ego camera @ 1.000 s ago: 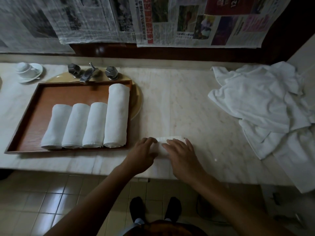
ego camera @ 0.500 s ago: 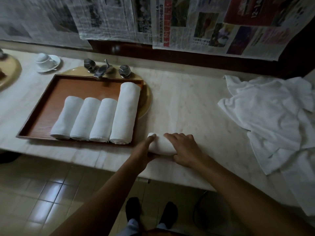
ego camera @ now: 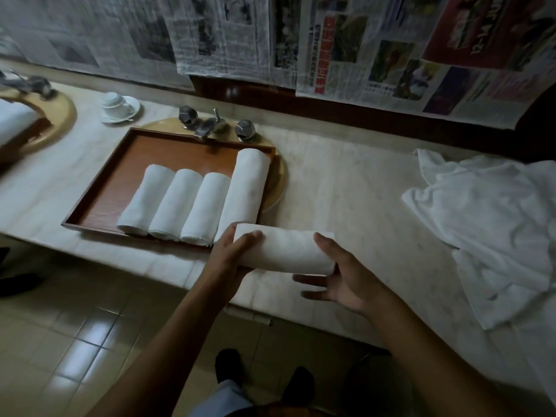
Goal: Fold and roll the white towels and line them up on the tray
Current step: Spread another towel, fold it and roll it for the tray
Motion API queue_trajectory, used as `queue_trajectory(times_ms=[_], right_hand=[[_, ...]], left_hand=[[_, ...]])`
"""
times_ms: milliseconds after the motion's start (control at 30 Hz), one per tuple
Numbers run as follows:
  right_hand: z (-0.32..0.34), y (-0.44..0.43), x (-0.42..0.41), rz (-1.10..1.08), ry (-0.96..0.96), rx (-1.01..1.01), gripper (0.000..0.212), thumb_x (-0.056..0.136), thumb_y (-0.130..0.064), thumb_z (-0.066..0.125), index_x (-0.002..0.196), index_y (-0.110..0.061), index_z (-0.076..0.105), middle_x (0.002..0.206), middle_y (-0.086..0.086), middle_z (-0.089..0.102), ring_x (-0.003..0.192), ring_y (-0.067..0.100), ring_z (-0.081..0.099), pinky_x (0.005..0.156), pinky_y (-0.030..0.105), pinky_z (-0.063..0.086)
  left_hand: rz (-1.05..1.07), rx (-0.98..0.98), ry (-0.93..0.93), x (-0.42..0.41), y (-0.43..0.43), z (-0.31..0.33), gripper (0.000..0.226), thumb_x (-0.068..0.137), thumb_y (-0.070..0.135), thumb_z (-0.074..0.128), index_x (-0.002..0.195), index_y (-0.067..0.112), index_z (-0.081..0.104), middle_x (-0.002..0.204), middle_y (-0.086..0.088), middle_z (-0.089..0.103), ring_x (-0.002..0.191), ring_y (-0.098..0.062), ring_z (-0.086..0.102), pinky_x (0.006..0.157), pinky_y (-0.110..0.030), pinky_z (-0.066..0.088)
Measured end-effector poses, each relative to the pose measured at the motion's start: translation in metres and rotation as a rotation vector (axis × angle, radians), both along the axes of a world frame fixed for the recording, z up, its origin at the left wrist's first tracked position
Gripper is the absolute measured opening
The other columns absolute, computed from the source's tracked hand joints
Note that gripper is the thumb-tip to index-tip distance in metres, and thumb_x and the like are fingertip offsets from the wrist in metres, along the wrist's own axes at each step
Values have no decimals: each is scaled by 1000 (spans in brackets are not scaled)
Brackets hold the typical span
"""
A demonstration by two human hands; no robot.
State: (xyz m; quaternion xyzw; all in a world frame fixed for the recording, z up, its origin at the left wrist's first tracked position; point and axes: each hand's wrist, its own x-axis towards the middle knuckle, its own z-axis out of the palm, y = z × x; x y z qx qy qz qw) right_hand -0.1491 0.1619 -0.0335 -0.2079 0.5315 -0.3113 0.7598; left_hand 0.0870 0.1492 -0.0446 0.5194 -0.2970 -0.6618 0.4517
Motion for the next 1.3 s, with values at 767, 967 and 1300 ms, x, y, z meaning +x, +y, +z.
queue_trajectory(times_ms=[767, 967, 1300], right_hand=[[48, -160, 317, 115, 426, -536, 41, 88, -61, 55, 109, -26, 56, 112, 1, 63, 111, 22, 61, 104, 51, 48], [47, -168, 377, -236, 523, -532, 60, 85, -65, 70, 128, -33, 43, 123, -7, 55, 105, 7, 59, 83, 29, 57], [46, -191, 394, -415, 663, -659, 36, 96, -51, 64, 95, -15, 63, 91, -8, 62, 82, 3, 57, 56, 5, 42]], left_hand=[[315, -131, -122, 279, -102, 50, 57, 82, 45, 76, 129, 18, 60, 124, -9, 70, 117, -29, 67, 102, -54, 54], [409, -200, -122, 312, -123, 53, 29, 98, 30, 65, 125, 23, 57, 127, -11, 59, 120, -31, 60, 97, -54, 56], [439, -203, -91, 307, -139, 44, 51, 82, 49, 76, 126, 31, 56, 127, -9, 62, 120, -30, 62, 100, -59, 54]])
